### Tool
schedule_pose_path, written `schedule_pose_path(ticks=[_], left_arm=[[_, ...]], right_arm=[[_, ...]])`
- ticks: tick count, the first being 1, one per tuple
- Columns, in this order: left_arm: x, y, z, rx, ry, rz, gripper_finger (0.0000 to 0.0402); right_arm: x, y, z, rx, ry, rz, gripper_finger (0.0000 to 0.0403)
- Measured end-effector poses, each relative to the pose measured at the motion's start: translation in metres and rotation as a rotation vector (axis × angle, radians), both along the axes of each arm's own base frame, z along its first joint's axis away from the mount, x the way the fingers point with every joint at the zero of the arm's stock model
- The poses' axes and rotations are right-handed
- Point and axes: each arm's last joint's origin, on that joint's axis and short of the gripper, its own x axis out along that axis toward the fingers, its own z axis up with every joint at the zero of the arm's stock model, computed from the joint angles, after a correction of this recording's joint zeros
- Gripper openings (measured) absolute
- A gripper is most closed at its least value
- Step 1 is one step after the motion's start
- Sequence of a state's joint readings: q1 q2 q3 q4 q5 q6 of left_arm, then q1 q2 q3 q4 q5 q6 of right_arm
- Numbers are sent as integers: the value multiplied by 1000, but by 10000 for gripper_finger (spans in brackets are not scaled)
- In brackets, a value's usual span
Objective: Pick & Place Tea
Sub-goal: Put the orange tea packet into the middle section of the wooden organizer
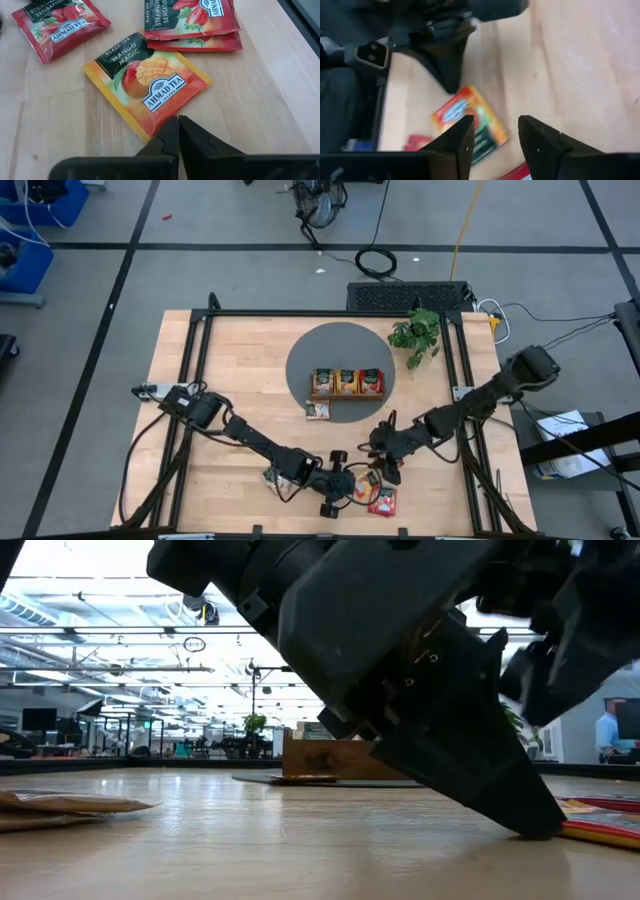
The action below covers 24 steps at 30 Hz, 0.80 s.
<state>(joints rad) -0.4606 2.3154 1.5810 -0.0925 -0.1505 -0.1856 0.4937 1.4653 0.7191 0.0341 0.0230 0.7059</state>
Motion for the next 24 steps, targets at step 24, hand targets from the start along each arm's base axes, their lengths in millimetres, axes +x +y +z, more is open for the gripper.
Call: schedule_pose_path(ticks=[24], left_arm=[[-25, -41, 23, -36, -25, -82, 50]], right_arm=[[18, 32, -55, 184, 216, 0, 132]])
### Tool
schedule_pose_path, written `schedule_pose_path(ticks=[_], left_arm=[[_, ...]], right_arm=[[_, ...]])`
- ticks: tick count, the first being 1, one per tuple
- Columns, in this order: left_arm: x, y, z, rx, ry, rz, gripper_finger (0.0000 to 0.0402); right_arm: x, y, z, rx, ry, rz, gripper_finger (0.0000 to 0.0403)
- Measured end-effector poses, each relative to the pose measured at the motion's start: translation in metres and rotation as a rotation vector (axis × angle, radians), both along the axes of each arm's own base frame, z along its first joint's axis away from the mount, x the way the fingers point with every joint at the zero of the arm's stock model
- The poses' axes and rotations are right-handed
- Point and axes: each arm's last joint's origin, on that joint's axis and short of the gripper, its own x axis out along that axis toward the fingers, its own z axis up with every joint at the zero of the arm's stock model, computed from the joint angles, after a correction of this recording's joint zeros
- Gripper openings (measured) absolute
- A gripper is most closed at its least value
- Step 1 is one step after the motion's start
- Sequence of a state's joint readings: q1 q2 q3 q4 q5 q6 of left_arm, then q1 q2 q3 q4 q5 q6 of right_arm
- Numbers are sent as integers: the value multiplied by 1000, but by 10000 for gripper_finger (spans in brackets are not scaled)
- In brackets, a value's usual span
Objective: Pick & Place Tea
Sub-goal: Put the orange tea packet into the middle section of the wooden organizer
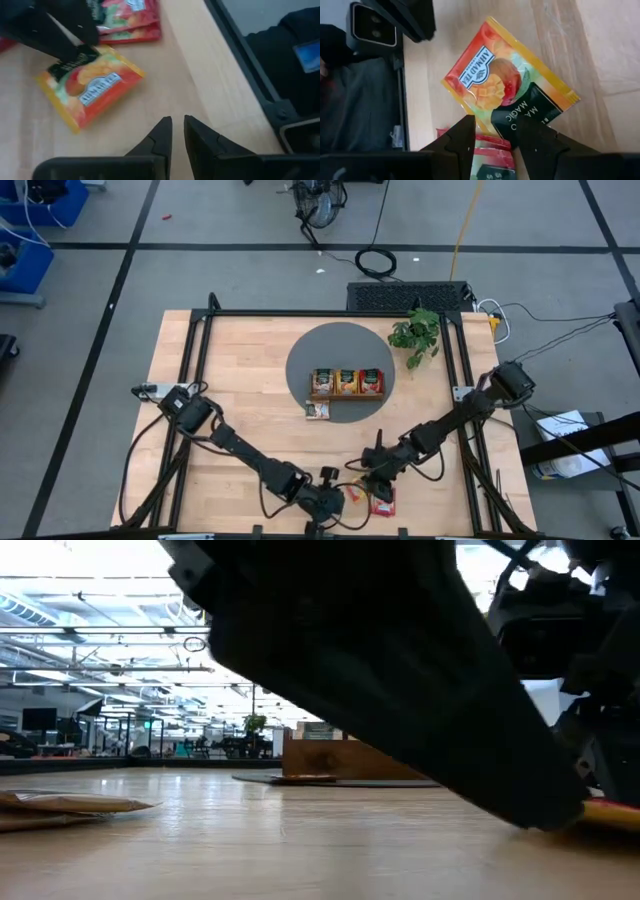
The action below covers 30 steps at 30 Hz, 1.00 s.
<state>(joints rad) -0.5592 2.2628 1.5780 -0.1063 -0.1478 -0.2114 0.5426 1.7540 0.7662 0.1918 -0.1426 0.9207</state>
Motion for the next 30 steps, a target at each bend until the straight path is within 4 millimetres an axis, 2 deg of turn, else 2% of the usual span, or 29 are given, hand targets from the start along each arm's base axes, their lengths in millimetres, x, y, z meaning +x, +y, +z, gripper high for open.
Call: schedule_pose_path(ticks=[10, 15, 20, 25, 30], left_arm=[[3, 5, 0, 16, -15, 29, 14], [0, 9, -3, 96, 13, 58, 16], [-3, 15, -3, 136, 43, 170, 53], [2, 24, 2, 36, 46, 310, 114], [-2, 24, -1, 275, 42, 90, 185]], right_arm=[[6, -2, -1, -1, -72, 20, 132], [5, -3, -2, -16, -56, 14, 132], [5, -3, -2, -27, -61, 25, 132], [5, -4, -2, -66, -82, 30, 132], [5, -3, -3, -116, -114, 40, 132]])
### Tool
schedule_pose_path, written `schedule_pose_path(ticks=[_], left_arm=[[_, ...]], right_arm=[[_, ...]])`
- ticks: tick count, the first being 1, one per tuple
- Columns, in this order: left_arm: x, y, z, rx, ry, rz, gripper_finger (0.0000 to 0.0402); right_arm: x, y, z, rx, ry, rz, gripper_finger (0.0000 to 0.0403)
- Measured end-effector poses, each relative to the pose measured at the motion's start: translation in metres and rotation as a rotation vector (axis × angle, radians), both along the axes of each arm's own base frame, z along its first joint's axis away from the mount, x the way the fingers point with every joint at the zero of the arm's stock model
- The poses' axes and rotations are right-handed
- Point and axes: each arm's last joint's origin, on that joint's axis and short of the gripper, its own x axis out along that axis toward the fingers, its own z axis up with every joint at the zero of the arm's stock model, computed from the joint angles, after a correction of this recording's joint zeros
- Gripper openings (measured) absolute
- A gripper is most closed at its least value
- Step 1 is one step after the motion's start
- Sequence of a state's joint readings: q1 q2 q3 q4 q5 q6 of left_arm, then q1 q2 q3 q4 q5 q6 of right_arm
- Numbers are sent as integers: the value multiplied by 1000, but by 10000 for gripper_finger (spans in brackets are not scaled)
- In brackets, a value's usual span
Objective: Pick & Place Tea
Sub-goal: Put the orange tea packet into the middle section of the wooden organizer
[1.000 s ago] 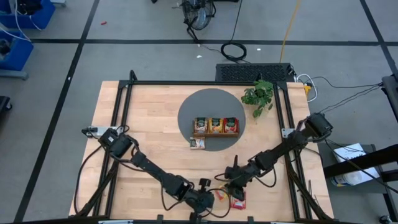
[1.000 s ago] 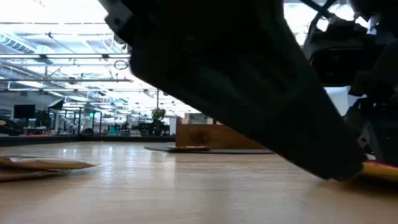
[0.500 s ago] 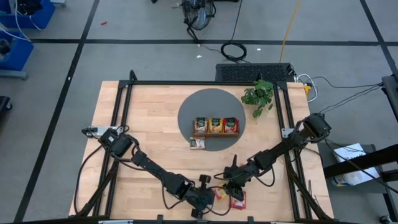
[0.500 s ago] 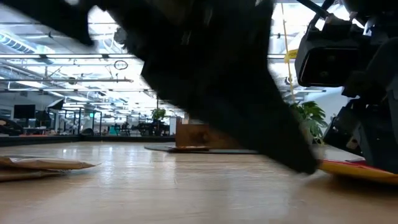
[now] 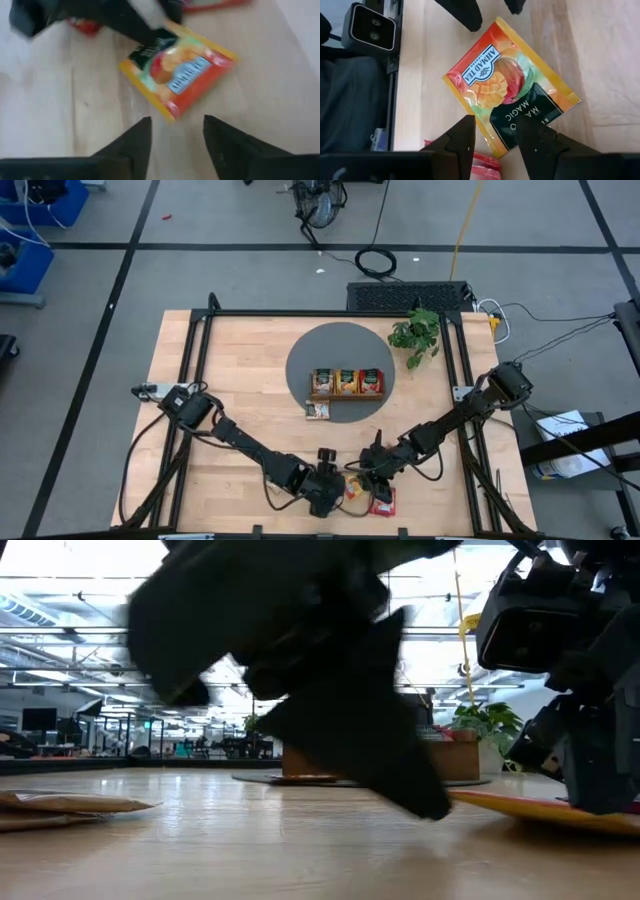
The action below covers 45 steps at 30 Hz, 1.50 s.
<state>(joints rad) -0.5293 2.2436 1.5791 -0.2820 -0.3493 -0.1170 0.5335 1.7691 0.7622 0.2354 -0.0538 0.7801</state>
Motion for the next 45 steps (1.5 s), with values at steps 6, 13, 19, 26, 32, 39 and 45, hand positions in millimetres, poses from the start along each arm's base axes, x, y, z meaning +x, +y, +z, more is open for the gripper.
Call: schedule_pose_path(ticks=[6, 13, 19, 26, 32, 39, 45], left_arm=[[-8, -11, 2, 373, -52, -175, 249], [-3, -11, -14, 455, -33, -255, 260], [2, -12, -17, 488, -67, -306, 229], [4, -8, -18, 476, -57, -324, 164], [6, -3, -18, 486, -59, -283, 65], [0, -9, -16, 641, -91, -187, 29], [-22, -34, -14, 1033, -106, -133, 14]], right_arm=[[0, 0, 0, -8, -5, 4, 132], [2, -1, 0, -4, -23, 7, 132], [5, -4, 2, 3, -46, -3, 132], [9, -8, 3, -2, -67, -1, 132], [12, -6, 5, 2, -126, 23, 132], [13, -5, 10, 0, -177, 48, 132], [11, -4, 42, -30, -333, 75, 132]])
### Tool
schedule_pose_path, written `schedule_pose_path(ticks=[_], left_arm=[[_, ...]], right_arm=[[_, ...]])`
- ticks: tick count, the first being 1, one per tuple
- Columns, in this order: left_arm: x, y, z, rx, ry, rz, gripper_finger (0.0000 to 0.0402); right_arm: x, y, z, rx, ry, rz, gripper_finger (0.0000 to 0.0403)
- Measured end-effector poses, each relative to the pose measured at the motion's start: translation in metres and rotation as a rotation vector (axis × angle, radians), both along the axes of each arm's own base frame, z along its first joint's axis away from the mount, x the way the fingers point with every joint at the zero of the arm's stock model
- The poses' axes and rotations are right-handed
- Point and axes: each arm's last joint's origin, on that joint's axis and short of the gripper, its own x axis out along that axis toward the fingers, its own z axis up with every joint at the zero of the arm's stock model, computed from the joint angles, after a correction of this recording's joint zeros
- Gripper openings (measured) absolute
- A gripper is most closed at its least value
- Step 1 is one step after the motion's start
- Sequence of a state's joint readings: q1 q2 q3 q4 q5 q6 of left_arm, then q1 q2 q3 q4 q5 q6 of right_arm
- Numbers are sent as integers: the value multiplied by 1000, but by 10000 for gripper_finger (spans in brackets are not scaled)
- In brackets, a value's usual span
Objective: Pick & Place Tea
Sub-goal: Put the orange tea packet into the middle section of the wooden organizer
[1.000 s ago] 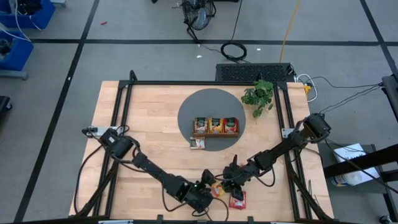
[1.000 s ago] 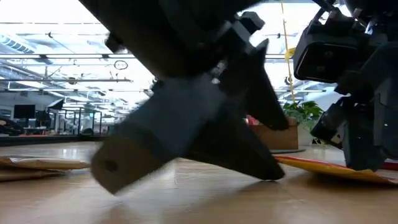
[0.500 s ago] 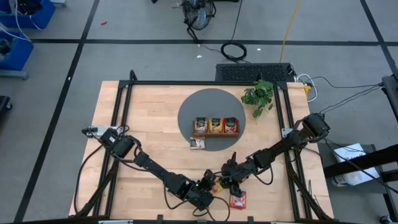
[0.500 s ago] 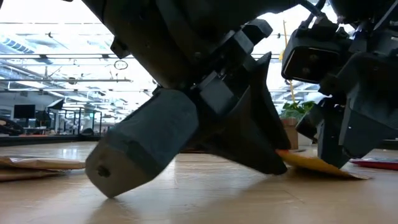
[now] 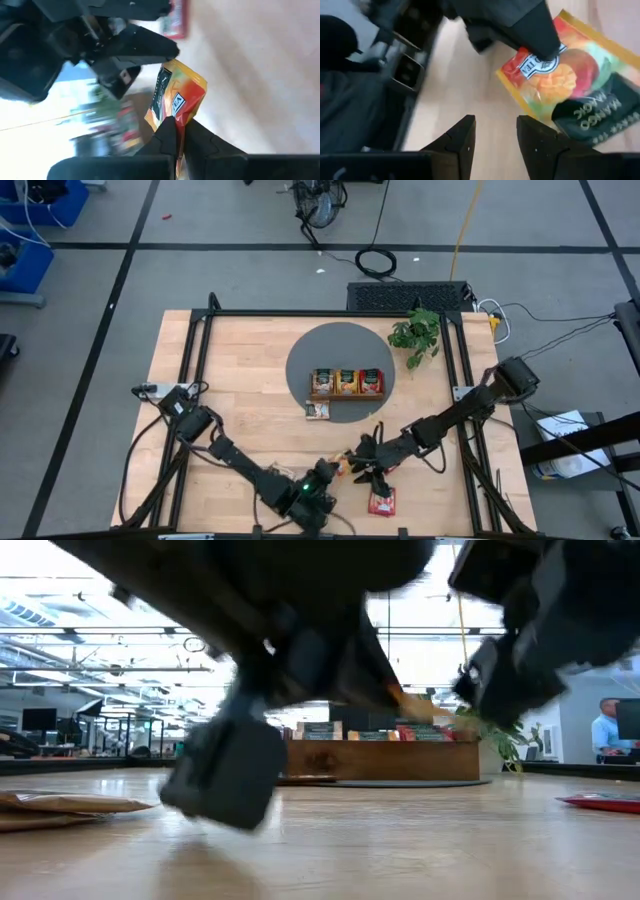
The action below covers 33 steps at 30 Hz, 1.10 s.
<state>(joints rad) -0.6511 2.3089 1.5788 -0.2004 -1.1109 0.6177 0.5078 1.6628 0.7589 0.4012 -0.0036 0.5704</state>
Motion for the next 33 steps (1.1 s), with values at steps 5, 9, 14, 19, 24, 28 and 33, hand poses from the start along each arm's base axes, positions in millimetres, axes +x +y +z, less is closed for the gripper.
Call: schedule_pose_path(ticks=[5, 9, 14, 19, 24, 28, 33], left_arm=[[-19, -24, 8, 190, -69, 34, 26], [-30, -35, 11, 271, -125, 76, 24], [-38, -41, 15, 296, -224, 144, 14], [-39, -42, 15, 275, -245, 148, 34], [-38, -43, 16, 280, -241, 146, 12], [-38, -44, 17, 292, -230, 143, 22], [-38, -43, 17, 293, -229, 144, 39]], right_arm=[[-7, 0, 31, -114, -179, -71, 132], [-9, -3, 45, -96, -233, -110, 132], [-5, -9, 49, -50, -249, -153, 145], [1, -18, 52, -38, -272, -190, 178], [12, -35, 59, 186, -251, -179, 206], [15, -48, 55, 290, -152, -147, 214], [14, -54, 46, 276, -47, -170, 209]])
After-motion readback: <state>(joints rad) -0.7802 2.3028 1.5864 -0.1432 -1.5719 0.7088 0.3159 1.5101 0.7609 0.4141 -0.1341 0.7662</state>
